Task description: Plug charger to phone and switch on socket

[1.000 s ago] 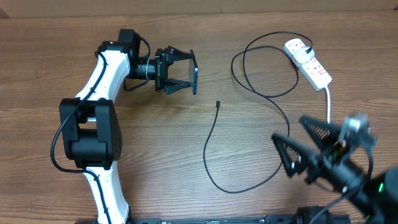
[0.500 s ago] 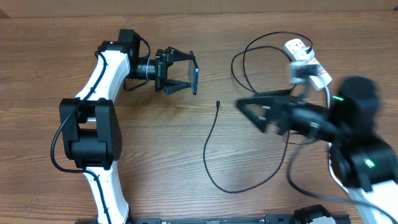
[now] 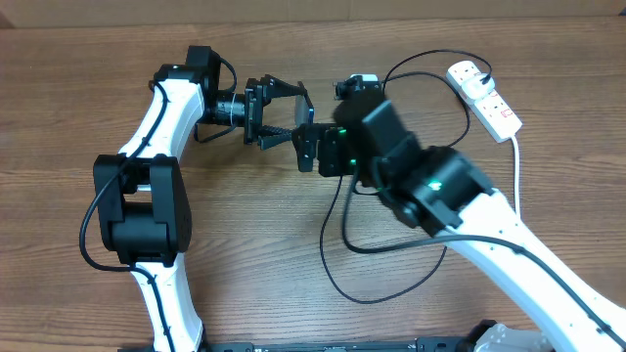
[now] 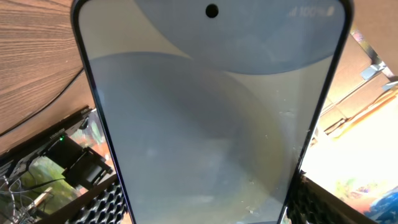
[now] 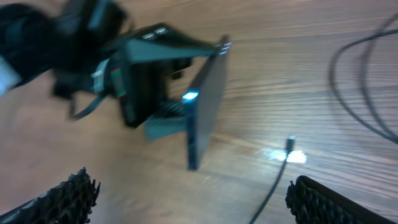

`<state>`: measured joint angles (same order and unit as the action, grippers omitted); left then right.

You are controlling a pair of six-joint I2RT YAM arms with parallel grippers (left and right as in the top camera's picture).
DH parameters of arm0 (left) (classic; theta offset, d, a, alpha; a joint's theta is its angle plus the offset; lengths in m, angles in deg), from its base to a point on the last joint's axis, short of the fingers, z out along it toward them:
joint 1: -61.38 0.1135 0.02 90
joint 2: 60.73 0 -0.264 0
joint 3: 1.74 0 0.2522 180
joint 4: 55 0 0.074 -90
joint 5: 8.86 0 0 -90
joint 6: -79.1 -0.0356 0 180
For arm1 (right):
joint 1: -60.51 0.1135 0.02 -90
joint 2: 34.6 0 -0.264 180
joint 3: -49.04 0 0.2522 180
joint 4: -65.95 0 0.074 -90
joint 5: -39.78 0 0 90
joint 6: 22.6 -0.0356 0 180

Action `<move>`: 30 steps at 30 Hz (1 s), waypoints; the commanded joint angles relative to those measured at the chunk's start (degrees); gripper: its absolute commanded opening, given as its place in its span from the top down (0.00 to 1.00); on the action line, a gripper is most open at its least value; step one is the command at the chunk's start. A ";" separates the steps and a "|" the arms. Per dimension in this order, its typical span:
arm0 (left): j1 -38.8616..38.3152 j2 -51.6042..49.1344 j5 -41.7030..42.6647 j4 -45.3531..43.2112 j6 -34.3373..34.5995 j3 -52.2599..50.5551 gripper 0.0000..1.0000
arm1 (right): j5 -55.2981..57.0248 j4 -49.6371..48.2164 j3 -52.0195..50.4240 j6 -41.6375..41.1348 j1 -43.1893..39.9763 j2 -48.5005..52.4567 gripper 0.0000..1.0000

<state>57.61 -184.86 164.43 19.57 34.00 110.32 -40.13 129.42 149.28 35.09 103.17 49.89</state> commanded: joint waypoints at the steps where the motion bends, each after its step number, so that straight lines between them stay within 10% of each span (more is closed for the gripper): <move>1: -0.63 -0.20 1.79 0.02 0.59 1.70 0.26 | 14.34 -0.22 1.14 -6.82 2.01 4.42 0.00; 8: -0.79 -0.20 1.64 0.44 0.59 1.70 0.26 | 15.58 -5.27 1.14 -8.41 2.34 8.74 0.00; 30: -1.51 -0.20 -0.13 -1.73 3.10 1.70 0.26 | 10.64 -9.33 -0.33 -7.96 2.34 10.71 0.49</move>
<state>56.47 -184.86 162.48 18.20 36.78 110.32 -27.56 119.98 149.25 26.89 105.29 60.29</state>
